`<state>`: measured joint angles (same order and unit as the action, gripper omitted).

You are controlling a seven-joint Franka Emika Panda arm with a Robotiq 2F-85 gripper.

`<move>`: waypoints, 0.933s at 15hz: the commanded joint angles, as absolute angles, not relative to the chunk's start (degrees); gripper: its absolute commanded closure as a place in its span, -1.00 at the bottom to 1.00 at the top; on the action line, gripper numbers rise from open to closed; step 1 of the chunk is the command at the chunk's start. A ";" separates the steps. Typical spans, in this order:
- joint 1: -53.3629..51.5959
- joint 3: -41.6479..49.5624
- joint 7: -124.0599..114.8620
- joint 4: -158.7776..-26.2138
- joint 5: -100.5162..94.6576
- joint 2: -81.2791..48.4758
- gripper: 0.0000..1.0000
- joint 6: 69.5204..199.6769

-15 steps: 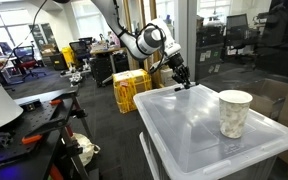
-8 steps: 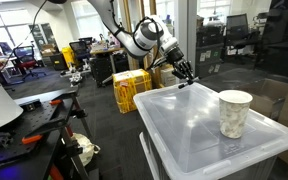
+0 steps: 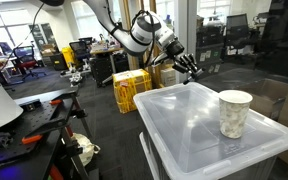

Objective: Put the marker inside the cup

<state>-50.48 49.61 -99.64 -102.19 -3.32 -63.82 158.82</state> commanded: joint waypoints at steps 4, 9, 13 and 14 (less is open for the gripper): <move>-55.33 56.19 -105.84 -105.40 -4.67 -65.09 0.91 155.29; -57.48 59.75 -109.03 -106.47 -5.10 -65.91 0.91 151.25; -58.86 61.67 -111.69 -107.69 -5.89 -65.72 0.91 147.53; -59.13 62.00 -112.48 -108.04 -6.24 -65.56 0.91 146.60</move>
<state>-56.93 59.90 -108.69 -106.03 -4.10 -65.95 149.34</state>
